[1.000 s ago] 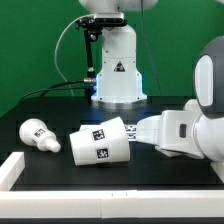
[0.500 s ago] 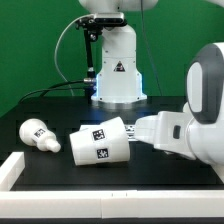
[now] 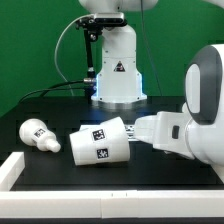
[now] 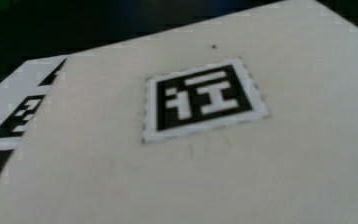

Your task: Assemble lamp

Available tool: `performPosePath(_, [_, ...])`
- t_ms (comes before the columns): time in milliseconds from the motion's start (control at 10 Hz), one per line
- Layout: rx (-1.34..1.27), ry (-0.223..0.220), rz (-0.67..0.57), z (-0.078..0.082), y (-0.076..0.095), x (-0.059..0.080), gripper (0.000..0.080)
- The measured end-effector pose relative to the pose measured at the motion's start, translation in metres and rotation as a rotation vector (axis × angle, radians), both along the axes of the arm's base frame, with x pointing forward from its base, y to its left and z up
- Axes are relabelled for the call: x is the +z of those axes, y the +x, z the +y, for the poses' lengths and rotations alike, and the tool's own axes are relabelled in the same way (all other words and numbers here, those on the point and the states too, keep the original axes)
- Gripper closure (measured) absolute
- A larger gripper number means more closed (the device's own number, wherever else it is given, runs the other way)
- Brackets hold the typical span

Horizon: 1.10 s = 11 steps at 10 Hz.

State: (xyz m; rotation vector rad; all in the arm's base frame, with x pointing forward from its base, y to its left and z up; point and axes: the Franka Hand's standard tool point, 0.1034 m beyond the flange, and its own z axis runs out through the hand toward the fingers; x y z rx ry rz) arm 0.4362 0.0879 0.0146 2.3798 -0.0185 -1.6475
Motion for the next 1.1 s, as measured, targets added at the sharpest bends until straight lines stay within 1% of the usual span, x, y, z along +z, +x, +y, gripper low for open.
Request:
performPosePath(100, [0.000,0.000,0.000,0.000,0.000,0.000,0.0100])
performPosePath(300, [-0.034,-0.017,0.000,0.005,-0.002,0.001,0.0100])
performPosePath(600, [-0.047,-0.014,0.028,0.002,-0.017,0.000,0.0100])
performPosePath(800, [-0.047,-0.018,0.043,0.001,-0.023,-0.001,0.0100])
performPosePath(900, [-0.054,-0.035,0.048,0.001,-0.026,-0.002,0.0100])
performPosePath(1100, [-0.054,-0.050,0.059,0.002,-0.030,-0.002,0.0100])
